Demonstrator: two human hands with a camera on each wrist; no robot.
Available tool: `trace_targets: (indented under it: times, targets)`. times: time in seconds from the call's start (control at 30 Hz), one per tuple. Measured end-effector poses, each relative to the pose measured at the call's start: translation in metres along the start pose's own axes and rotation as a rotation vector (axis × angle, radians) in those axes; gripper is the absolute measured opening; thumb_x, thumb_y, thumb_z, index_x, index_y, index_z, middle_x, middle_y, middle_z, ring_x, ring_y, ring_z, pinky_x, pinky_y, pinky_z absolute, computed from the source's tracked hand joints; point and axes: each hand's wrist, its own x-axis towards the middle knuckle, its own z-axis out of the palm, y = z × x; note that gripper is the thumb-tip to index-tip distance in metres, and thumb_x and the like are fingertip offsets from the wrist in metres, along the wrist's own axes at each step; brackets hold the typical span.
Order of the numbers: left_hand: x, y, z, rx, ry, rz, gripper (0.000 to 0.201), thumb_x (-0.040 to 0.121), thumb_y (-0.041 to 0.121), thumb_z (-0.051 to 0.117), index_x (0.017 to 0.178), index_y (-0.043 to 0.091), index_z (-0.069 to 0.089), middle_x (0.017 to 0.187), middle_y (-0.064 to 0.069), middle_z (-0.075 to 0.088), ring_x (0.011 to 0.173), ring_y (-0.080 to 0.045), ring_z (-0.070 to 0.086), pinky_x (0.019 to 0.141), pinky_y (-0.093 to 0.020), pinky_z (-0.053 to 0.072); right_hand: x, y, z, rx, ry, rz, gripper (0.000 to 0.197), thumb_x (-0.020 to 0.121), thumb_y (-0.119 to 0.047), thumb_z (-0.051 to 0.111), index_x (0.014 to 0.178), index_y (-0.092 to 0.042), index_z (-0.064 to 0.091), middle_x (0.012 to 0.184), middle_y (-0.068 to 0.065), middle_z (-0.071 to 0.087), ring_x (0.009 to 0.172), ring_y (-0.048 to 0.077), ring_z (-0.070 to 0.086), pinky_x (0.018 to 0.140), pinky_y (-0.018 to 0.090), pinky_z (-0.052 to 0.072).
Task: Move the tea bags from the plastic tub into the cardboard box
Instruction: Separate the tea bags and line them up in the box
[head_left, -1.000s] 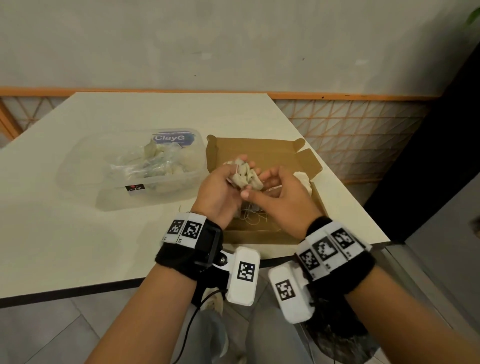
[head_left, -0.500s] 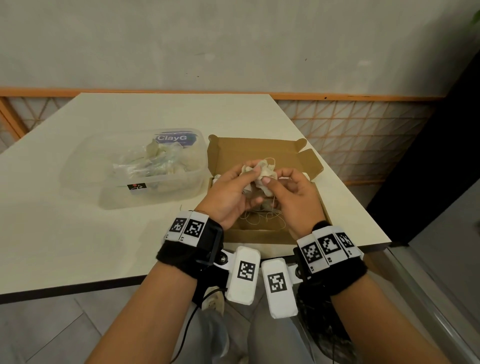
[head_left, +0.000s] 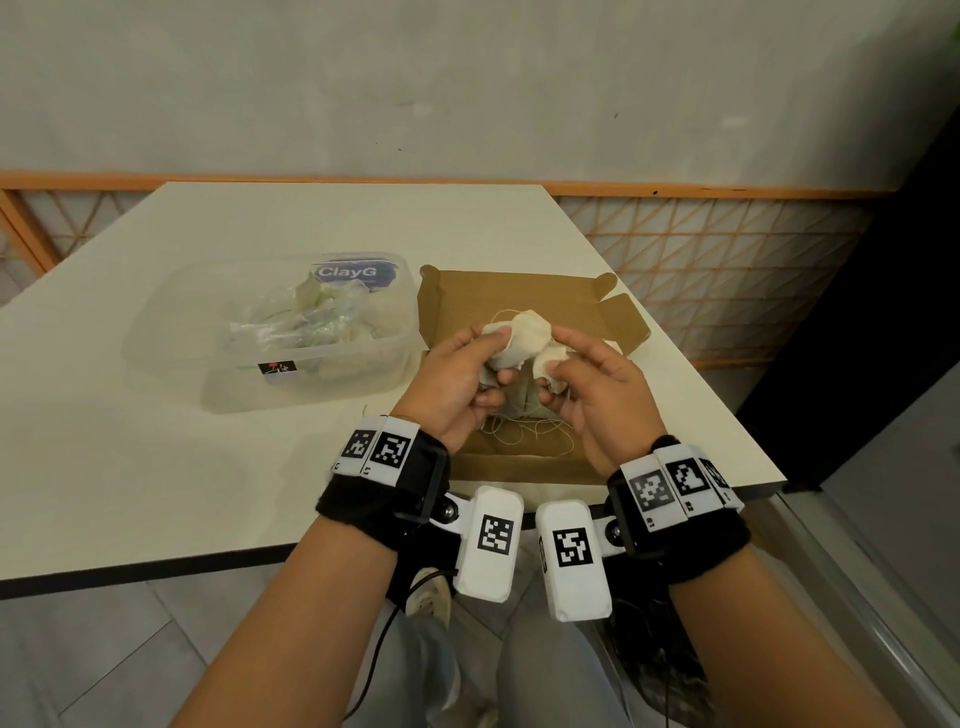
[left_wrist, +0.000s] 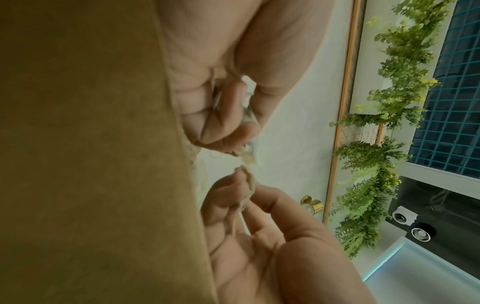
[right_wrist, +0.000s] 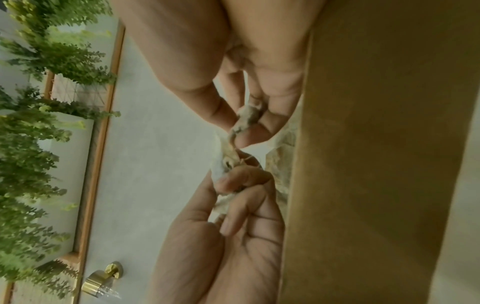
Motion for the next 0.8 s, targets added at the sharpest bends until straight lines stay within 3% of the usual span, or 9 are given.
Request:
trace_targets:
  times: [0.1,0.3,0.37,0.5,0.63,0.8]
  targets:
    - [0.0015,-0.0002,-0.0015,-0.056,0.011,0.028,0.005,0.097,0.013,0.047,0.093,0.011,0.05,0.079,-0.008,0.054,0.047,-0.006,0.045,0.033,-0.013,0.027,-0.0008,-0.0012,0.0014,-0.029,-0.054,0.062,0.031,0.087,0.013,0.043,0.105,-0.004,0.061,0.093,0.012,0.061,0.065,0.013,0.061,0.054,0.021,0.053]
    - [0.0047,-0.0011,-0.0046,-0.116,0.004,0.074,0.01,0.098,0.019,0.047,0.101,0.011,0.052,0.074,-0.007,0.058,0.048,-0.005,0.044,0.035,-0.013,0.027,-0.0036,-0.0048,0.0035,-0.113,-0.112,0.109,0.027,0.088,0.007,0.046,0.08,-0.01,0.065,0.081,0.003,0.063,0.071,0.012,0.059,0.066,0.025,0.054]
    - [0.0045,-0.0003,-0.0049,-0.133,-0.007,0.079,0.016,0.096,0.024,0.051,0.105,0.011,0.052,0.076,-0.005,0.057,0.049,-0.004,0.043,0.035,-0.012,0.028,-0.0022,-0.0037,0.0028,-0.111,-0.084,0.073,0.024,0.087,0.005,0.049,0.081,-0.012,0.065,0.081,0.003,0.062,0.072,0.013,0.058,0.066,0.027,0.053]
    - [0.0012,0.0008,-0.0044,-0.097,-0.055,0.087,0.017,0.087,0.026,0.062,0.097,0.015,0.053,0.079,-0.001,0.055,0.054,-0.004,0.043,0.035,-0.012,0.027,0.0007,-0.0026,0.0013,-0.031,-0.034,0.053,0.019,0.087,0.003,0.052,0.086,-0.015,0.06,0.084,0.004,0.062,0.077,0.015,0.059,0.074,0.032,0.05]
    - [0.0016,-0.0009,-0.0049,-0.034,-0.008,0.06,0.013,0.088,0.007,0.059,0.096,0.013,0.051,0.074,0.0,0.054,0.054,-0.005,0.043,0.033,-0.012,0.025,0.0014,-0.0034,-0.0011,0.054,-0.018,0.038,0.023,0.087,0.001,0.055,0.094,-0.021,0.057,0.079,0.001,0.062,0.07,0.012,0.059,0.062,0.024,0.049]
    - [0.0008,-0.0011,-0.0033,0.034,0.015,0.066,0.008,0.089,0.019,0.062,0.087,0.018,0.054,0.067,0.004,0.053,0.043,-0.003,0.037,0.031,-0.012,0.022,-0.001,-0.0035,-0.0028,0.084,-0.075,-0.045,0.031,0.087,0.0,0.056,0.107,-0.025,0.057,0.06,-0.011,0.059,0.067,0.008,0.047,0.053,0.019,0.033]
